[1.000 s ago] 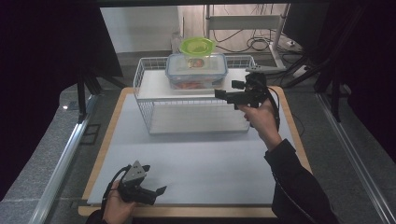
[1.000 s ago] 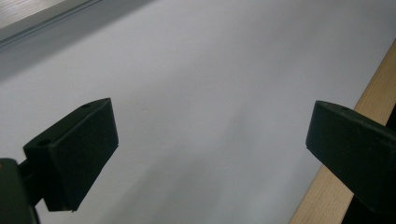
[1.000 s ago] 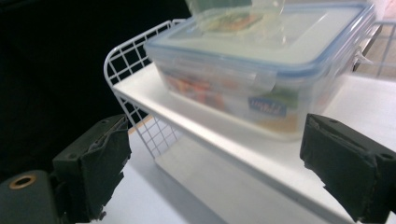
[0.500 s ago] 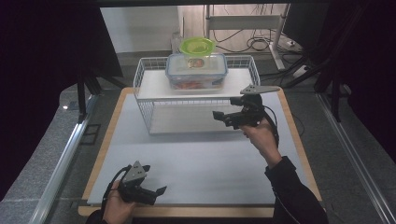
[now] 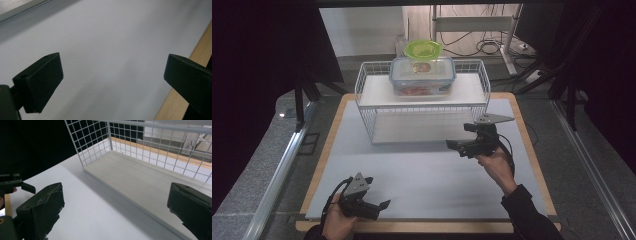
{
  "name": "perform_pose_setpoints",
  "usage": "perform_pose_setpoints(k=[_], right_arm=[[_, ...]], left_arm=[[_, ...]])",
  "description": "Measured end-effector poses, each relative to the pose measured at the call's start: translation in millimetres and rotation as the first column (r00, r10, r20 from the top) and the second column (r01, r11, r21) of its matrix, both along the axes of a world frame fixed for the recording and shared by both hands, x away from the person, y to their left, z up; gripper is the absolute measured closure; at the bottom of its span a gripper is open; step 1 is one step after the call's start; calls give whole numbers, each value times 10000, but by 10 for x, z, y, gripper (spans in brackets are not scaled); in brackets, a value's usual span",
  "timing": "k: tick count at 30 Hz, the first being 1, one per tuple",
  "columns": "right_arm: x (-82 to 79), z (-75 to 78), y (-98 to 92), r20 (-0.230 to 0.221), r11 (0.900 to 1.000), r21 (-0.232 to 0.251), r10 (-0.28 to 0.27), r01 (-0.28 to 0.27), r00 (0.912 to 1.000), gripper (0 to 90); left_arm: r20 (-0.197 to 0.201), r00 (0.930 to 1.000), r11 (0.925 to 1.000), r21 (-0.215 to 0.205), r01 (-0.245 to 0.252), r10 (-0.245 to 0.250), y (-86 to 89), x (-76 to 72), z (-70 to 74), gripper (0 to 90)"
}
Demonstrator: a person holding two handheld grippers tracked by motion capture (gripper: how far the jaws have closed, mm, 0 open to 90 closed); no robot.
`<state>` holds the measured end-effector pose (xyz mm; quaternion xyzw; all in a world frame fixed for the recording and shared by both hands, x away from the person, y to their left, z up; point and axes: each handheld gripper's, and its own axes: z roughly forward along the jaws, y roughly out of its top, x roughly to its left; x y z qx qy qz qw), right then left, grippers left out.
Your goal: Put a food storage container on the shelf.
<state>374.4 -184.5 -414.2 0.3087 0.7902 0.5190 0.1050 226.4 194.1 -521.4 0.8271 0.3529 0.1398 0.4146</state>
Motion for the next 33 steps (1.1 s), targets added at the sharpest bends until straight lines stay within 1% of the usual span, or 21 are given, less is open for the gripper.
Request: perform_pose_setpoints(k=[2,7,11,17,25,30,33], right_arm=[[-48,-26,-5,99,9999,-66,-75,76,9999,0],[-180,-83,11,339,9986,-488,-174,191,9993,0],[-272,-128,13,350,9970,-769,-45,72,9994,0],[-388,-211,-35,173,9945,-1043,-10,28,9999,0],[-509,-380,-126,187,9873,-1574,-197,224,9996,0],[-586,-464,-194,205,9843,-1728,-340,370,9992,0],[-628,-516,-232,128,9821,-1828,-447,462,9989,0]], left_arm=[[0,10000,10000,-6,12,-12,-1,-2,0,21],[7,10000,10000,-10,30,-30,-1,-4,1,21],[-9,10000,10000,-9,52,-52,-3,-4,0,22],[-33,10000,10000,19,69,-69,-6,-2,-3,21],[-54,9999,9999,69,94,-94,-12,-1,-7,22],[-88,9999,9999,61,103,-102,-17,0,-11,22],[-95,9999,9999,80,117,-116,-17,0,-11,22]])
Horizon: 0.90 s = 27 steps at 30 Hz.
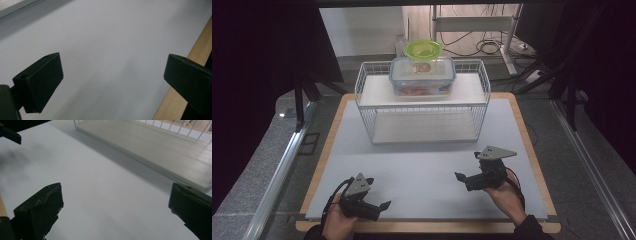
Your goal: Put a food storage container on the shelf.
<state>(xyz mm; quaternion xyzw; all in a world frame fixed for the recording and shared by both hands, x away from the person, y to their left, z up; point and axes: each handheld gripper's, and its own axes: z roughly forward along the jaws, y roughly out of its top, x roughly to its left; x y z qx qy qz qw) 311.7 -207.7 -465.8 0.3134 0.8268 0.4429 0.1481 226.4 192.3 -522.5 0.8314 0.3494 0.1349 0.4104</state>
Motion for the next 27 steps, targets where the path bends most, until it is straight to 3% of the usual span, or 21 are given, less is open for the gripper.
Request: perform_pose_setpoints(k=[11,27], right_arm=[[-139,-162,-120,-73,9988,-444,-197,194,9998,0],[-287,-437,-297,-882,9892,-1296,-799,681,9929,0]], left_arm=[[-14,10000,10000,60,37,-37,-6,3,-8,22],[-2,10000,9998,181,78,-78,-18,5,-19,20]])
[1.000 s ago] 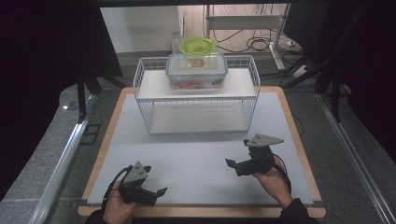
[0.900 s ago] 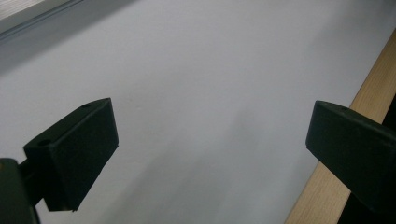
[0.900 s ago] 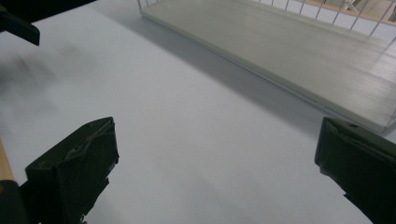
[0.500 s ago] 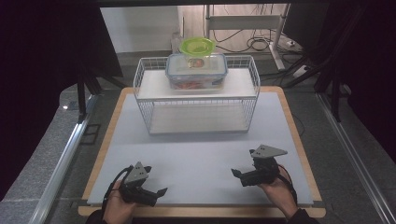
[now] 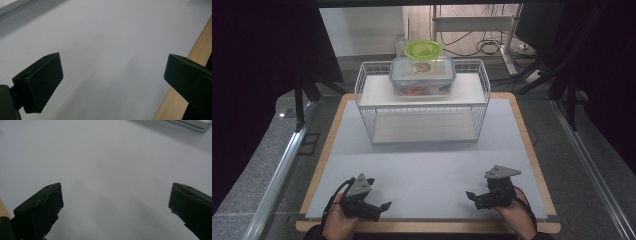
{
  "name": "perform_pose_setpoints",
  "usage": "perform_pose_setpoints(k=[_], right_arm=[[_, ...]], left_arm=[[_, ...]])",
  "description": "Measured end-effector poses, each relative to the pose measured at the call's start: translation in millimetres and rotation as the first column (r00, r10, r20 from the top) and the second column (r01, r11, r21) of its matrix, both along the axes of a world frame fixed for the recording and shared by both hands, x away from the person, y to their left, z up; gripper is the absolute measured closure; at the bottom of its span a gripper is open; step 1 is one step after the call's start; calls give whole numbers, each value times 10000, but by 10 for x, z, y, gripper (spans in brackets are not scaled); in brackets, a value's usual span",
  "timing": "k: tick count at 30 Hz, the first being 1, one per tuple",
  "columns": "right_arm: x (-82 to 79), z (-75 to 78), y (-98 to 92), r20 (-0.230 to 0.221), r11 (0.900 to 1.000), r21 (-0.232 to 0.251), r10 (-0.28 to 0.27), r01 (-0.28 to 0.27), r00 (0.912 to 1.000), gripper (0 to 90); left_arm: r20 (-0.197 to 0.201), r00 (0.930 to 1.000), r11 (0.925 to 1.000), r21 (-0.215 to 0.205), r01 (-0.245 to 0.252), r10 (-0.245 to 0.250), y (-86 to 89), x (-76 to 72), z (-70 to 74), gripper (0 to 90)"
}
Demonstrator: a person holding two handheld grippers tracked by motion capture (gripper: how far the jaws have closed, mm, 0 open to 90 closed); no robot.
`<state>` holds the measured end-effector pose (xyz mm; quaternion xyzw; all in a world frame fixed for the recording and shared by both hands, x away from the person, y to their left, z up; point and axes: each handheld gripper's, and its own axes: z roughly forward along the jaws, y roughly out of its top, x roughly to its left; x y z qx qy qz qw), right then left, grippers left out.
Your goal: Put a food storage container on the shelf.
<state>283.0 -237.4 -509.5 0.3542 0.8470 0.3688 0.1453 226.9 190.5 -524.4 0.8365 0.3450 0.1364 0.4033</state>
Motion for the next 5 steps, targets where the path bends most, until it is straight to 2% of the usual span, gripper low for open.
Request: perform_pose_setpoints(k=[5], right_arm=[[1,-16,5,-13,9999,-130,-33,33,10000,0]], left_arm=[[15,10000,10000,2,-6,6,-3,4,2,19]])
